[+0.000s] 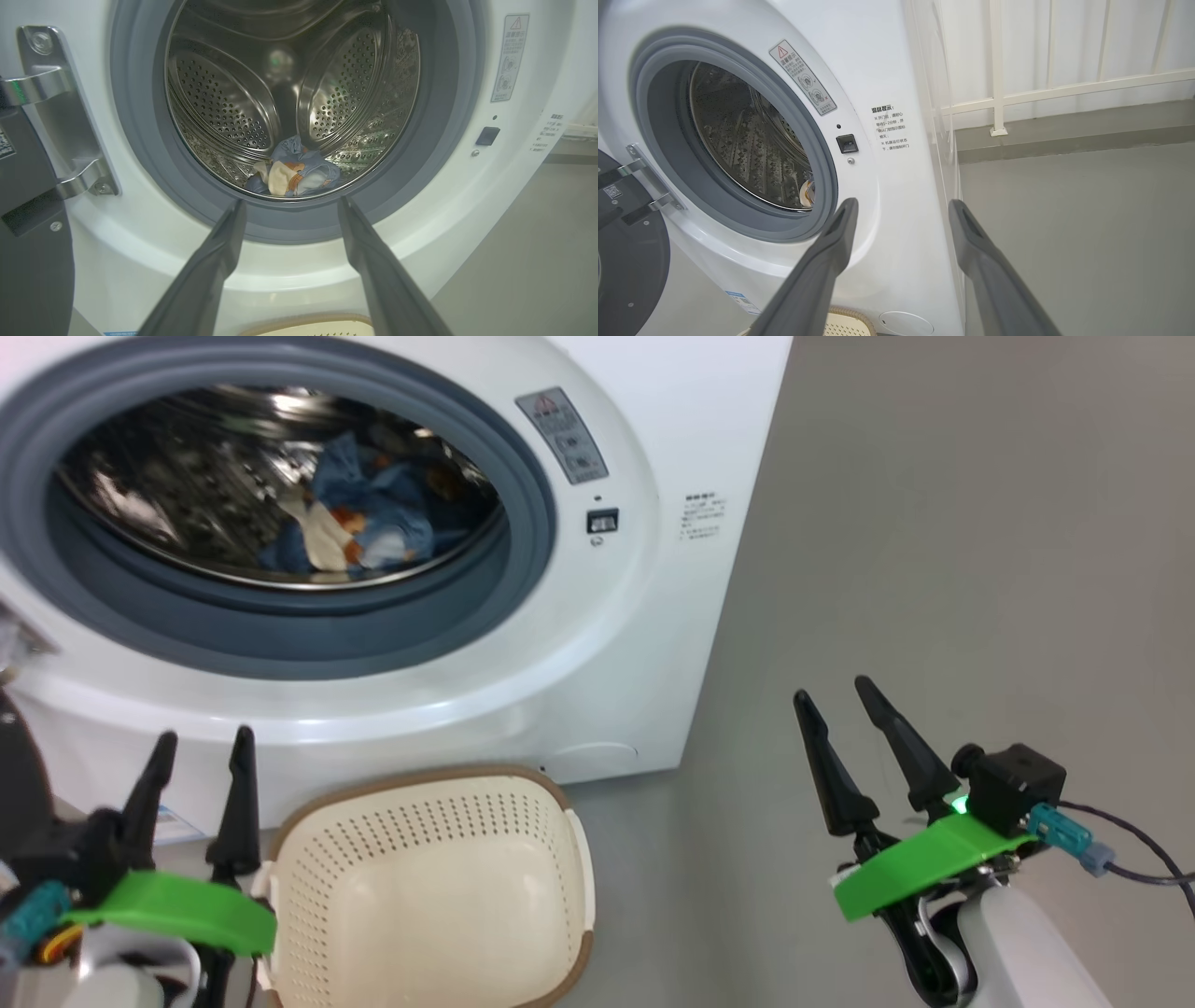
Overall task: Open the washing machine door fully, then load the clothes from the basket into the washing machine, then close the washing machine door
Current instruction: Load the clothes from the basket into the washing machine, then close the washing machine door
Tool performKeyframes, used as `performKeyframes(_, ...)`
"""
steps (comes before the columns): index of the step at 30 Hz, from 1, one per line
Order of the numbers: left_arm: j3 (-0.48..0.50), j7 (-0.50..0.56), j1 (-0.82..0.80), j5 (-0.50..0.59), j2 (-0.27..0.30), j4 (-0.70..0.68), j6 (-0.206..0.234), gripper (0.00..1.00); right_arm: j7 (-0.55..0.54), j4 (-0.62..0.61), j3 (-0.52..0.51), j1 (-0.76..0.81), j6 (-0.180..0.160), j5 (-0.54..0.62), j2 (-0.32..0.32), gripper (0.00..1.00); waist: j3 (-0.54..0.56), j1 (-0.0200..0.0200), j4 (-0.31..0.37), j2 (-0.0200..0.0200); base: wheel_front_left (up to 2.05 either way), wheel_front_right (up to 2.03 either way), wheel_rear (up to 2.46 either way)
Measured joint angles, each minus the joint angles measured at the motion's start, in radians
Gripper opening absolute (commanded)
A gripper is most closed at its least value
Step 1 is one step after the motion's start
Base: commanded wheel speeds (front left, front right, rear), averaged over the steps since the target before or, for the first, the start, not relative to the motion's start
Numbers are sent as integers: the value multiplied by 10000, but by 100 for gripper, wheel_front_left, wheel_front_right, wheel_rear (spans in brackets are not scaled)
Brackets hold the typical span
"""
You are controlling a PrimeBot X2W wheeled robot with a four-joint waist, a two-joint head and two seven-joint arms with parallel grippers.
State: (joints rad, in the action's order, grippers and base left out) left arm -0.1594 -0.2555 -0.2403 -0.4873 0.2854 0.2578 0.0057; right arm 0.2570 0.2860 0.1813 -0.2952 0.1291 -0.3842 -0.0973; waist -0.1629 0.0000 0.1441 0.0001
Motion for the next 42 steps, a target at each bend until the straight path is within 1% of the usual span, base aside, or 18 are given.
performKeyframes(10,389,0,1463,263,-360,-865,169,100,0,92,188,521,0,-263,-387,100,980,0,-385,0,0,0,0)
performKeyframes(17,443,0,2005,255,-502,-1227,194,100,0,56,276,608,0,-332,-499,100,1293,0,-492,0,0,0,0)
performKeyframes(20,462,0,2127,261,-502,-1243,259,100,0,42,313,683,0,-360,-543,100,1357,0,-502,0,0,0,0)
performKeyframes(28,523,2,2224,261,-504,-1225,267,100,0,44,334,706,0,-405,-608,100,1407,-1,-511,0,0,0,0)
performKeyframes(40,552,0,2222,253,-577,-1174,234,100,0,33,259,706,0,-405,-650,100,1392,0,-560,0,0,0,0)
performKeyframes(42,554,0,2220,253,-577,-1174,153,100,0,19,240,706,0,-405,-652,100,1377,0,-577,0,0,0,0)
